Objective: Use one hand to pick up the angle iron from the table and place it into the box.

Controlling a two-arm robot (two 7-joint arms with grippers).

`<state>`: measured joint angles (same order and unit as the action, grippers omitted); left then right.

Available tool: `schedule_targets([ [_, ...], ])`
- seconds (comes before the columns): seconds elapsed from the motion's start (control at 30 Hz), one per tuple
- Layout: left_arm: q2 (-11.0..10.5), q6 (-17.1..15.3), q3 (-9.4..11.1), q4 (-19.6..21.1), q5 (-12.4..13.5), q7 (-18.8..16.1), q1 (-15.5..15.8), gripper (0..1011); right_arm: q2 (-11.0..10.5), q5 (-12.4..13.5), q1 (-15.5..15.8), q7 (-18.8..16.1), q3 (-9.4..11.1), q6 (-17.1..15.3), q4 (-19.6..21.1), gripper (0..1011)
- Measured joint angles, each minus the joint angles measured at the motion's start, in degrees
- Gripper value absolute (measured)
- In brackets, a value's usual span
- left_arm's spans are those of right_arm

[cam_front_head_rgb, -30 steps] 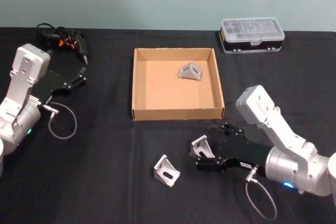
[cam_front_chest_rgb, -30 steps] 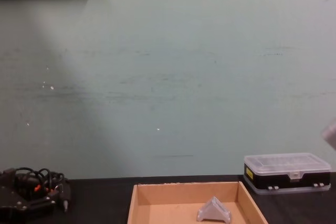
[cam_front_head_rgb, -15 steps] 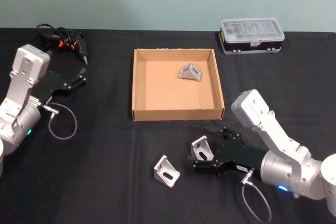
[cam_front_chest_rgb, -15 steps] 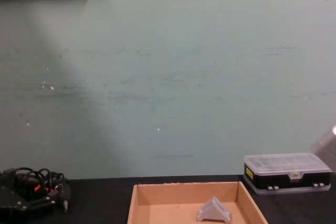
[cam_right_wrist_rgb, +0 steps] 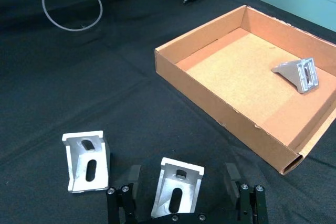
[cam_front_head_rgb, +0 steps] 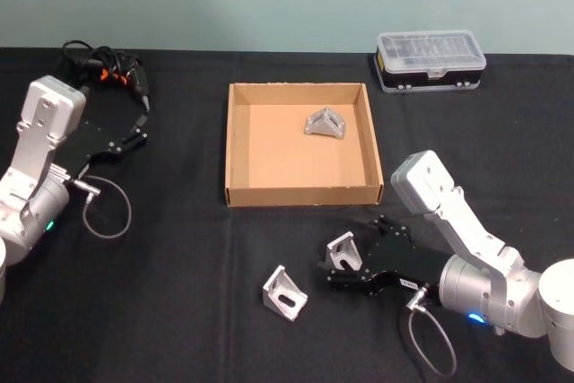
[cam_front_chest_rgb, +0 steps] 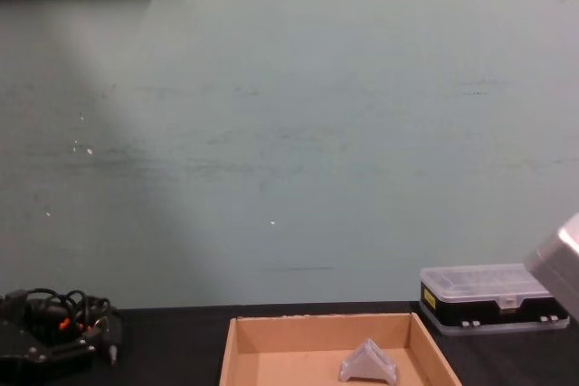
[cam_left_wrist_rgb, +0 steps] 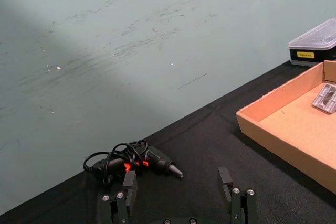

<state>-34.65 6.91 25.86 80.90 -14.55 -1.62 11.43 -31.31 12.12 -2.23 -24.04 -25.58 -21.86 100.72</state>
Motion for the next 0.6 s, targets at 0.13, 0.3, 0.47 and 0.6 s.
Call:
schedule_targets([
  [0.13, 0.0, 0.0, 0.0, 0.0, 0.0, 0.0, 0.0, 1000, 0.18, -0.2, -0.07, -0.17, 0.0, 0.0, -0.33, 1002],
  [0.3, 0.0, 0.0, 0.0, 0.0, 0.0, 0.0, 0.0, 1000, 0.56, -0.42, -0.27, -0.45, -0.16, -0.15, -0.83, 917],
  [0.47, 0.0, 0.0, 0.0, 0.0, 0.0, 0.0, 0.0, 1000, 0.79, -0.56, -0.39, -0.7, -0.24, -0.38, -1.14, 788],
  [0.6, 0.0, 0.0, 0.0, 0.0, 0.0, 0.0, 0.0, 1000, 0.91, -0.65, -0.34, -0.77, -0.24, -0.45, -1.22, 682],
])
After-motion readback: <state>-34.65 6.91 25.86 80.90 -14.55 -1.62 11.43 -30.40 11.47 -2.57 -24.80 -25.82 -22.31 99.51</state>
